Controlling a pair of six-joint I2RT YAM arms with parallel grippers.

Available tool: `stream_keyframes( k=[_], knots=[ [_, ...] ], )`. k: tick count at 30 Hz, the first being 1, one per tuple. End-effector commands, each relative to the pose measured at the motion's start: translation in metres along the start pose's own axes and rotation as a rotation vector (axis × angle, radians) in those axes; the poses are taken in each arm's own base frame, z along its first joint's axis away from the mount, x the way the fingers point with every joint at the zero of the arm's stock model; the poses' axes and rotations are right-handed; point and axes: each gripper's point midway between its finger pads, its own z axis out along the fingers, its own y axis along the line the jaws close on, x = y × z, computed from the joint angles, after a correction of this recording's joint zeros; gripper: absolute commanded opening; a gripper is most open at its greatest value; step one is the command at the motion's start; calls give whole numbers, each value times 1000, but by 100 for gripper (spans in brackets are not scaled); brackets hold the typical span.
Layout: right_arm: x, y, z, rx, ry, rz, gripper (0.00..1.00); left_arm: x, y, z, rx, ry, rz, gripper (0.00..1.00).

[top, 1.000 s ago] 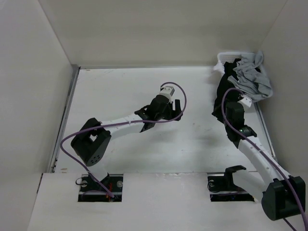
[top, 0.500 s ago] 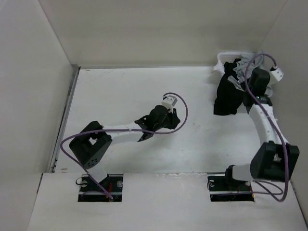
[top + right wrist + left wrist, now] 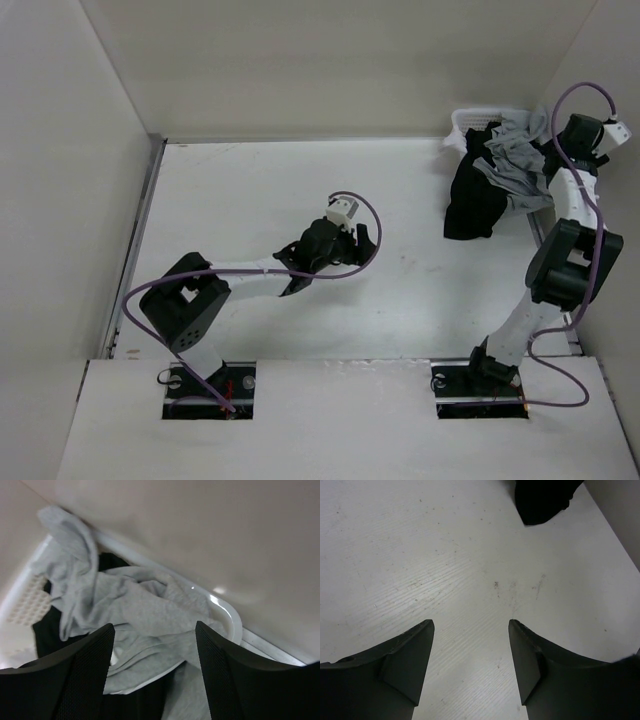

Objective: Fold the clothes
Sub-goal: Grab the tank top from the pile

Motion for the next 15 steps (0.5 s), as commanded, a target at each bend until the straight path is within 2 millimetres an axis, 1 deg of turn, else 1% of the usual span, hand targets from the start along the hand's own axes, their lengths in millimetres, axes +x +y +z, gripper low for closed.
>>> stream_keyframes(
  k=[1,4,6,7,9,10,11,12,13,15],
  knots=[
    [11,-2,14,-25,71,-15,72,-27,-10,-4,42,-94,-2,61],
    [28,3,25,-61,114,-12,74,-25,-9,-2,43,-85,-3,61],
    [38,8,31,-89,133,-9,72,-25,-10,-2,46,-85,-3,61],
    [41,10,32,-101,138,-6,68,-24,-10,-2,48,-84,-3,61],
    [42,14,34,-114,131,2,52,-25,-12,-2,55,-87,-3,61],
    [42,14,35,-118,125,7,42,-25,-12,-2,58,-87,-2,61],
    [39,17,35,-128,114,14,34,-25,-13,-2,59,-87,-2,60],
    [36,18,35,-136,98,18,29,-24,-12,-2,60,-84,-2,60],
    [34,18,35,-134,86,20,25,-24,-13,-2,61,-84,-2,60],
    [30,16,35,-123,71,25,11,-24,-14,-2,63,-83,-1,60]
  ],
)
